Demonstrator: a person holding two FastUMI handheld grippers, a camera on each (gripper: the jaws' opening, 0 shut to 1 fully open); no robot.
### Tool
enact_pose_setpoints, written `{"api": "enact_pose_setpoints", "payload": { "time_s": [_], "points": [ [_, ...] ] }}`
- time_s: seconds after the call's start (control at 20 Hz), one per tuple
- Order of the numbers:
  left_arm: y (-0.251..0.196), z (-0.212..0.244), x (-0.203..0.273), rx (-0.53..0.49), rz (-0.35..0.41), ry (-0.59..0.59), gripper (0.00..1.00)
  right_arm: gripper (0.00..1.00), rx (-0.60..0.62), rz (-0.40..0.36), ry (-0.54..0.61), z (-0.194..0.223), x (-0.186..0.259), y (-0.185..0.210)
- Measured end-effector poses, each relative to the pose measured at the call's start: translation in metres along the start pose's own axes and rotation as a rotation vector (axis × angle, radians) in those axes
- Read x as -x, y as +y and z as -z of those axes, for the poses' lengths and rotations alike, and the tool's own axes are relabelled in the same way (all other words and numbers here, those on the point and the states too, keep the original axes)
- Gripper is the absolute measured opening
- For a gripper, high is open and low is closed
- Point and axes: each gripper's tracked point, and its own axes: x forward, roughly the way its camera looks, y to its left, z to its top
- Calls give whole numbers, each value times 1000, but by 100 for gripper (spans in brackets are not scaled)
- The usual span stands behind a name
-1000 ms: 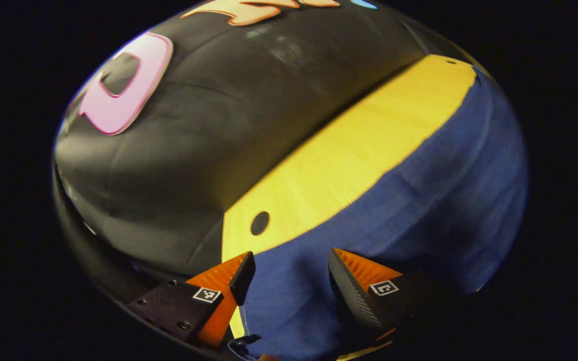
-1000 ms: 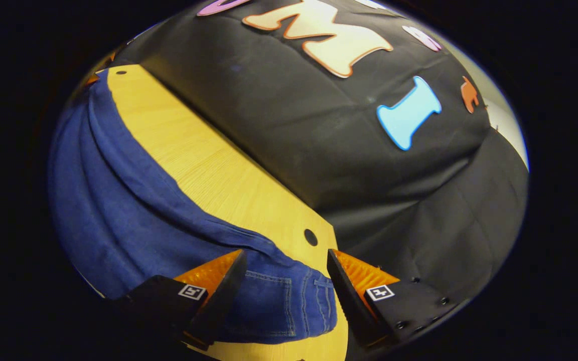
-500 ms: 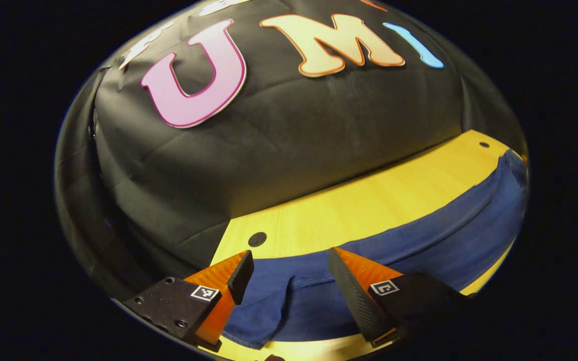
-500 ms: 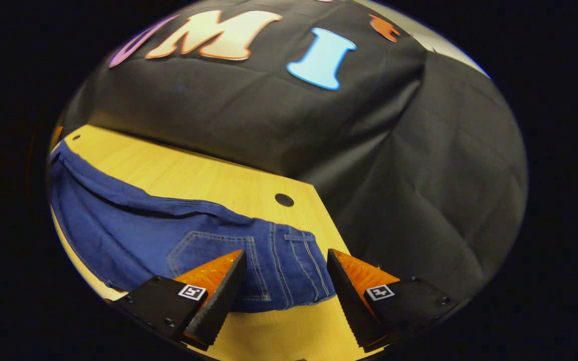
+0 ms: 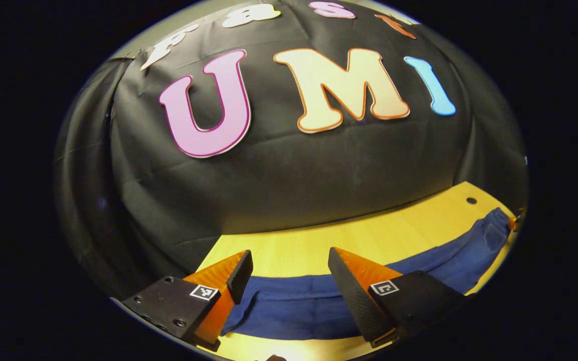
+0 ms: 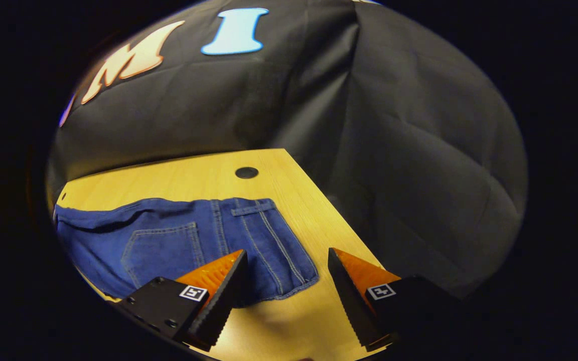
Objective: Grasp the waist and the cuffs of the jeans and fold them to make the two legs overlap; first hold the waist and fold one-third of the jeans toward the cuffs, then hold the cuffs and fold the remaining one-third in the same direction to finish folding.
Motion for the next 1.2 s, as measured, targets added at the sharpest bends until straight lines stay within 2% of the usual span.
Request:
{"api": "enact_pose_setpoints", "payload": {
  "time_s": [0.15, 0.25, 0.3, 0.35, 0.45, 0.6, 0.65, 0.7, 0.85, 0.9, 1.0, 1.05, 1.2],
  "points": [
    [-8, -27, 7, 1, 21, -39, 94, 100, -122, -32, 100, 22, -11, 2],
    [-13, -42, 13, 6, 38, -61, 94, 100, -264, -67, 147, 27, -10, 7],
    [-15, -49, 16, 9, 49, -71, 94, 97, -295, -60, 119, 18, -11, 5],
    [-17, -55, 19, 12, 60, -79, 94, 94, -307, -92, 129, 21, -10, 11],
    [-18, -63, 23, 20, 72, -94, 94, 61, -337, -182, 163, 24, -8, 31],
    [-15, -57, 27, 51, 95, -84, 94, 12, -369, -166, 134, 11, 0, 21],
    [-12, -52, 26, 67, 104, -78, 94, 7, -359, -158, 119, 6, 1, 21],
    [-7, -47, 26, 79, 108, -69, 94, 11, -351, -152, 91, -3, 2, 24],
    [16, -32, 21, 95, 111, -50, 94, 10, -339, -150, -7, -35, 29, 29],
    [25, -28, 19, 97, 112, -44, 94, 7, -338, -150, -31, -48, 42, 32],
    [41, -18, 16, 105, 116, -24, 94, 10, -343, -178, -100, -75, 65, 49],
    [50, -13, 15, 109, 115, -16, 94, 7, -330, -192, -127, -85, 77, 62],
    [82, -3, 12, 116, 102, 1, 94, 10, -261, -237, -211, -110, 110, 98]
  ]
}}
